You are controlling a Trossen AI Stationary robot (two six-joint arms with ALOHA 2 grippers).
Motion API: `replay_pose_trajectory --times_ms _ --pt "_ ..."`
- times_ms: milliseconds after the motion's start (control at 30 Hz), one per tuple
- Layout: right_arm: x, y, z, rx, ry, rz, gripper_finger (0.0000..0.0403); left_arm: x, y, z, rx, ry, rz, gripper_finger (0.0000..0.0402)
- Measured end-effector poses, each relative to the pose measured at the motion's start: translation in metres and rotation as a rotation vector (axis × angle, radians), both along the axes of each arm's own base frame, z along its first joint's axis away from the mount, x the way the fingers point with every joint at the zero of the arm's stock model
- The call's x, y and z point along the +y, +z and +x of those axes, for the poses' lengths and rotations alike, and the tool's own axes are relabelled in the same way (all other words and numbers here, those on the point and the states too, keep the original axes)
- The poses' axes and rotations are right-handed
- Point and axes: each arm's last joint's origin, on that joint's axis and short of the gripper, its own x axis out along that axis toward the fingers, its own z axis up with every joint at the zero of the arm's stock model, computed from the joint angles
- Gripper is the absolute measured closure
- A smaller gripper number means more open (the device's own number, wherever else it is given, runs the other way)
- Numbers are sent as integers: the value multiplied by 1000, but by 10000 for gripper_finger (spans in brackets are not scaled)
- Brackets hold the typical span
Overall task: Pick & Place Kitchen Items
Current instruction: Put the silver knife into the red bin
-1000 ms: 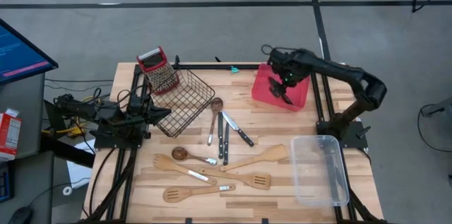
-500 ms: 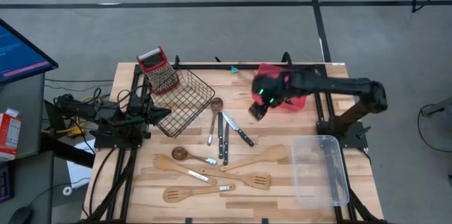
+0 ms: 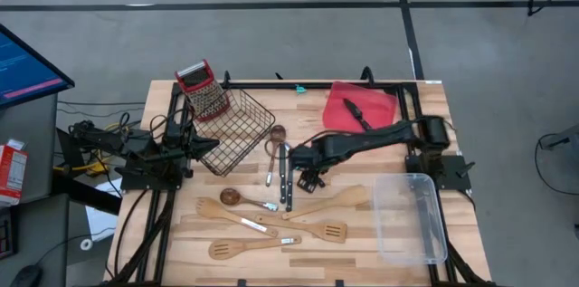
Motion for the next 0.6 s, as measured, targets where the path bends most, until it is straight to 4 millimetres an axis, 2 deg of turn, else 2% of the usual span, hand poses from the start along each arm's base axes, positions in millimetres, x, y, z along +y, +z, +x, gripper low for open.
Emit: replay_pose_trajectory --times_ms 233,400,500,600 --pt "-1 -47 11 108 52 56 148 0 0 0 0 0 -1 399" --pt "-8 -58 14 133 56 109 153 0 0 0 1 -1 -1 399" --pt "-11 -58 15 133 47 113 181 0 0 0 1 0 0 399" --pt "-12 -58 15 133 43 114 231 0 0 0 1 -1 0 399"
